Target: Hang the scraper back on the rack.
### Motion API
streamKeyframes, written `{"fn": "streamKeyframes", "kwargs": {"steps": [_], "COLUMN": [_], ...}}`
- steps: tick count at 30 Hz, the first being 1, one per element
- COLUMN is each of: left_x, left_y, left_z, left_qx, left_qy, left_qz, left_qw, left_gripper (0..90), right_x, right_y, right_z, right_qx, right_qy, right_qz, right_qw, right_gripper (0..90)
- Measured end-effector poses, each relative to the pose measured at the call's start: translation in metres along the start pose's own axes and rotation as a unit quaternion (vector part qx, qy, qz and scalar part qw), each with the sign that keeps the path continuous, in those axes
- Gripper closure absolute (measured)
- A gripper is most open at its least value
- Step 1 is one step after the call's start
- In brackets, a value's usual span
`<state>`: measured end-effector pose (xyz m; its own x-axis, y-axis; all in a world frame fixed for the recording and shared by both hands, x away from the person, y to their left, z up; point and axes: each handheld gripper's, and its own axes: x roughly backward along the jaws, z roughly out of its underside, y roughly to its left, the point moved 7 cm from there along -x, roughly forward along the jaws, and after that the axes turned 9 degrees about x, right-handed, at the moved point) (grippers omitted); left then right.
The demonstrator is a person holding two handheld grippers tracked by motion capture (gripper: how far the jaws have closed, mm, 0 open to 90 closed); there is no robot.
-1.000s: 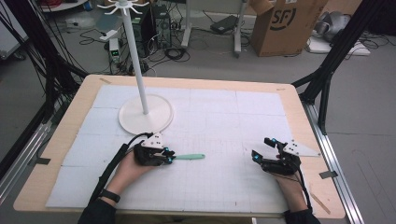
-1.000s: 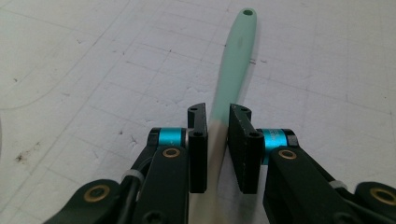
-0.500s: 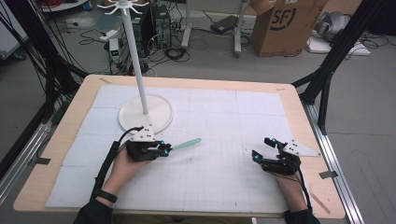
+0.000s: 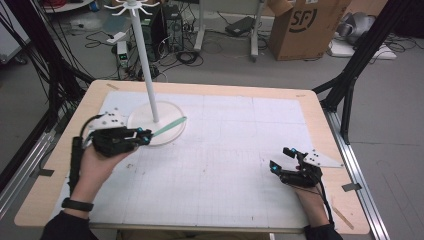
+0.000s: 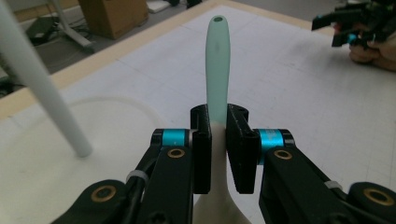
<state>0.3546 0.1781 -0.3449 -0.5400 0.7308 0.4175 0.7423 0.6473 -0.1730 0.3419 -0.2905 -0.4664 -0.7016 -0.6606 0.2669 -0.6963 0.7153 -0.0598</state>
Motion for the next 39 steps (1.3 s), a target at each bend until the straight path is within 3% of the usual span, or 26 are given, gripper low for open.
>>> {"fn": "streamKeyframes", "kwargs": {"steps": [4,11,15,22,30,39], "left_x": [0.032,0.080,0.100,0.123,0.142,0.150], "left_y": [0.012,0.023,0.026,0.031,0.035,0.046], "left_z": [-0.026,-0.078,-0.103,-0.131,-0.153,-0.165], "left_qx": [0.014,0.010,0.012,0.014,0.013,0.017], "left_qy": [-0.016,-0.057,-0.074,-0.088,-0.105,-0.115], "left_qz": [-0.029,-0.069,-0.075,-0.062,-0.028,-0.032], "left_qw": [0.9993,0.9959,0.9944,0.9941,0.9940,0.9928], "left_gripper": [81.0,81.0,81.0,81.1,81.1,81.2], "right_x": [0.000,0.000,0.000,0.000,0.000,0.000], "right_y": [0.000,-0.001,-0.001,0.000,-0.001,-0.001], "right_z": [0.000,0.000,0.000,0.000,0.000,0.000], "right_qx": [-0.002,-0.002,-0.004,-0.006,-0.006,-0.006], "right_qy": [0.000,-0.001,-0.002,-0.002,0.000,-0.001], "right_qz": [-0.001,0.000,-0.001,-0.002,-0.002,-0.002], "right_qw": [1.0000,1.0000,1.0000,1.0000,1.0000,1.0000], "right_gripper": [20.4,20.4,20.4,20.4,20.5,20.5]}}
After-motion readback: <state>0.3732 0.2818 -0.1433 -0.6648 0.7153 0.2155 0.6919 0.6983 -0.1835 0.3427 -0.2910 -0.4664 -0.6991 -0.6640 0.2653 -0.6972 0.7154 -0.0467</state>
